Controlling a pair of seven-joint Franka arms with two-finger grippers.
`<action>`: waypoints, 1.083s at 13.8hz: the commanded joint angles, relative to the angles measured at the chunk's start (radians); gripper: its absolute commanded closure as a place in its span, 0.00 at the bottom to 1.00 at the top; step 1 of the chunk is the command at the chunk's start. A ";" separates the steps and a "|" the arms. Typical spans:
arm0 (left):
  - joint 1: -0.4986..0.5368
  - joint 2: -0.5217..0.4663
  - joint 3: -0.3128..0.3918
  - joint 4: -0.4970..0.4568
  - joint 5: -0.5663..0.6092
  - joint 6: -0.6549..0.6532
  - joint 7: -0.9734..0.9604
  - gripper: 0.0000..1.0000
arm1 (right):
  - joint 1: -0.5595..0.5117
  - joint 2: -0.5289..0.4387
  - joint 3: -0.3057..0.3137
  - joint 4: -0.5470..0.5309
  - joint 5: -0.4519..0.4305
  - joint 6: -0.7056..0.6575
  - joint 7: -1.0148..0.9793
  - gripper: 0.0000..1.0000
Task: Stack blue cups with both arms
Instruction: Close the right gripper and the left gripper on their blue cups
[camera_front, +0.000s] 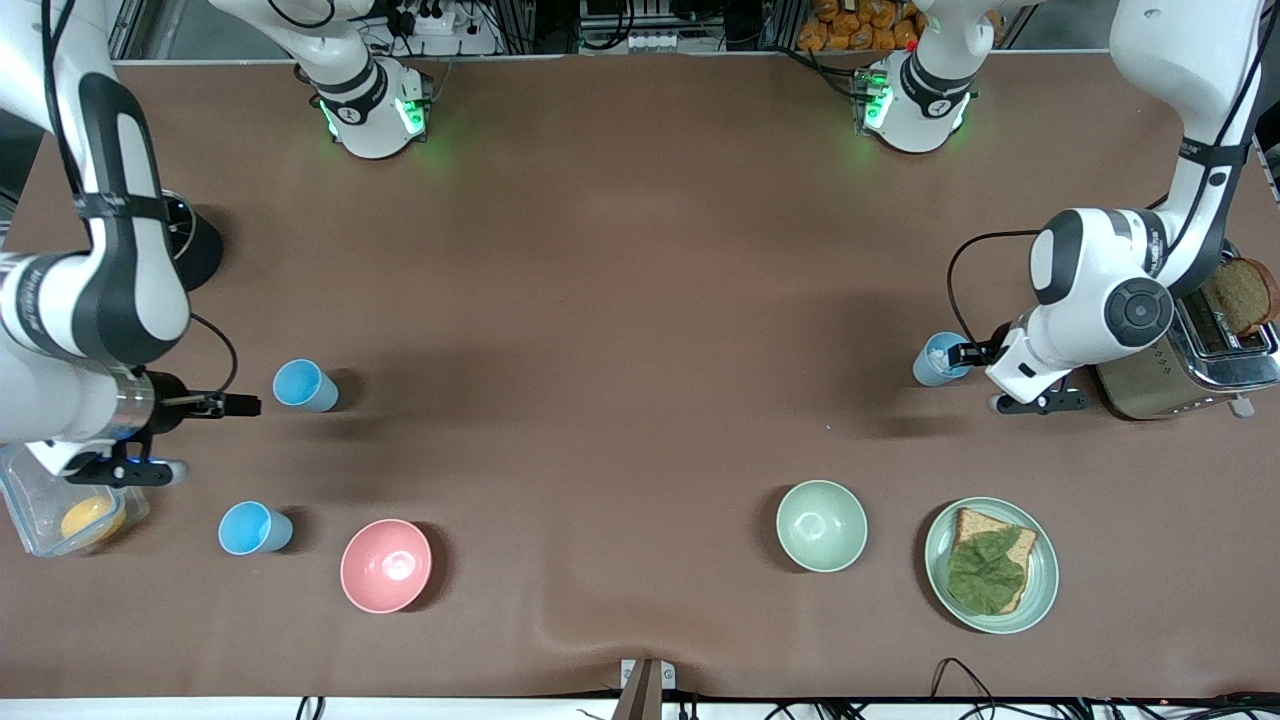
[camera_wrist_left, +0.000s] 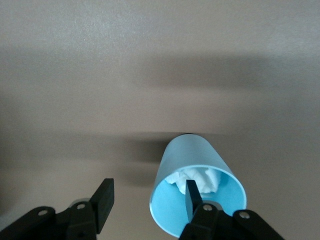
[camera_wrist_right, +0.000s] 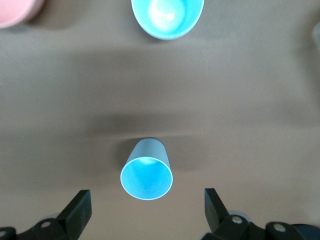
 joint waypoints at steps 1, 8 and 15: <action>0.009 0.013 -0.009 -0.005 0.020 0.019 0.010 0.41 | -0.002 -0.019 0.006 -0.076 -0.021 0.025 -0.005 0.00; 0.009 0.036 -0.012 -0.004 0.015 0.021 0.004 1.00 | -0.014 -0.044 0.008 -0.308 -0.021 0.228 -0.008 0.00; 0.007 -0.030 -0.076 0.054 -0.092 -0.095 0.008 1.00 | -0.034 -0.018 0.008 -0.363 -0.019 0.286 -0.051 0.00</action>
